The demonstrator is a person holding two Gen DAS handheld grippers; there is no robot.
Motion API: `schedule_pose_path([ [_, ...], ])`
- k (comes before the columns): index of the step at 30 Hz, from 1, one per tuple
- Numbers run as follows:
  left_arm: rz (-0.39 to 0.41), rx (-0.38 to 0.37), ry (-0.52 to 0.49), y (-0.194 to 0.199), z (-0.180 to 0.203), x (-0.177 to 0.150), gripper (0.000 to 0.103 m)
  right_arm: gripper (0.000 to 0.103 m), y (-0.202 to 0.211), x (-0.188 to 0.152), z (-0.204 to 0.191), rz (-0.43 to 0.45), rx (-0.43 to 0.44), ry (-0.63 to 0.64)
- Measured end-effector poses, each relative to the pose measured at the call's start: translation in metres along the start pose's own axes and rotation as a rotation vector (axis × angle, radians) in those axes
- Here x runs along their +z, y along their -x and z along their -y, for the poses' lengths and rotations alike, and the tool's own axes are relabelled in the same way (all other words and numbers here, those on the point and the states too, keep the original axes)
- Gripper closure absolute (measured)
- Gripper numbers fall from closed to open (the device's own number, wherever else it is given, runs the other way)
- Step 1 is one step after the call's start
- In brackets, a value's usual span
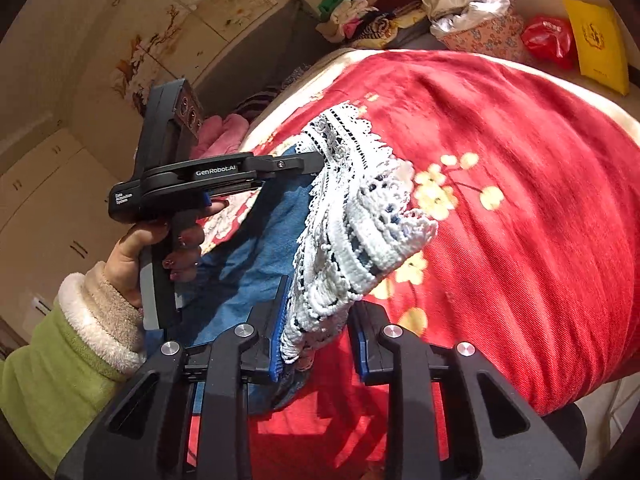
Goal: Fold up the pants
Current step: 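Grasp the lace hem with the right gripper while the left gripper grasps the other hem, lifting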
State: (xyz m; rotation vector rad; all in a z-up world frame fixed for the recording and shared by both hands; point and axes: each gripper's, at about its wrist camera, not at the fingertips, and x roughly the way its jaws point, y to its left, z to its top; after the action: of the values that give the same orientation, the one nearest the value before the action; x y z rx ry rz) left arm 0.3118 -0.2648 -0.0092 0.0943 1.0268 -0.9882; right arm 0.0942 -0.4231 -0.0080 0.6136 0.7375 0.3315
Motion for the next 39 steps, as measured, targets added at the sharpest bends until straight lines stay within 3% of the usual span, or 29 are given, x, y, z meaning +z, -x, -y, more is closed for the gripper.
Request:
schedule_pose_path([
  [6,0.155,-0.060,0.066,0.067,-0.023,-0.029,0.089,0.078,0.001,-0.006,-0.067,0.015,0.037,0.221],
  [11,0.201,-0.048,0.204,0.094,-0.056,-0.082,0.087,0.078,-0.033,-0.026,-0.113,-0.081,0.062,0.361],
  [14,0.218,-0.027,0.301,0.103,-0.078,-0.113,0.079,0.078,-0.059,-0.046,-0.131,-0.157,0.046,0.424],
  [16,0.249,-0.023,0.385,0.112,-0.093,-0.134,0.058,0.078,-0.072,-0.059,-0.142,-0.187,0.019,0.475],
  [17,0.268,-0.022,0.425,0.119,-0.099,-0.144,0.055,0.078,-0.077,-0.066,-0.148,-0.199,0.004,0.505],
  [20,0.357,-0.085,0.524,0.145,-0.112,-0.173,0.049,0.075,-0.082,-0.084,-0.170,-0.207,-0.029,0.632],
  [21,0.382,-0.108,0.542,0.153,-0.113,-0.181,0.040,0.075,-0.085,-0.090,-0.177,-0.212,-0.043,0.683],
  [23,0.405,-0.148,0.572,0.165,-0.113,-0.193,0.036,0.075,-0.089,-0.104,-0.187,-0.223,-0.057,0.767],
  [26,0.431,-0.203,0.599,0.178,-0.112,-0.206,0.031,0.062,-0.097,-0.118,-0.201,-0.249,-0.041,0.847],
  [28,0.441,-0.228,0.619,0.182,-0.113,-0.214,0.026,0.058,-0.105,-0.128,-0.206,-0.282,-0.030,0.872],
  [34,0.446,-0.228,0.655,0.182,-0.119,-0.228,0.025,0.040,-0.109,-0.138,-0.207,-0.333,0.025,0.857],
  [39,0.407,-0.191,0.661,0.172,-0.118,-0.217,0.024,0.035,-0.082,-0.103,-0.187,-0.309,0.162,0.649],
])
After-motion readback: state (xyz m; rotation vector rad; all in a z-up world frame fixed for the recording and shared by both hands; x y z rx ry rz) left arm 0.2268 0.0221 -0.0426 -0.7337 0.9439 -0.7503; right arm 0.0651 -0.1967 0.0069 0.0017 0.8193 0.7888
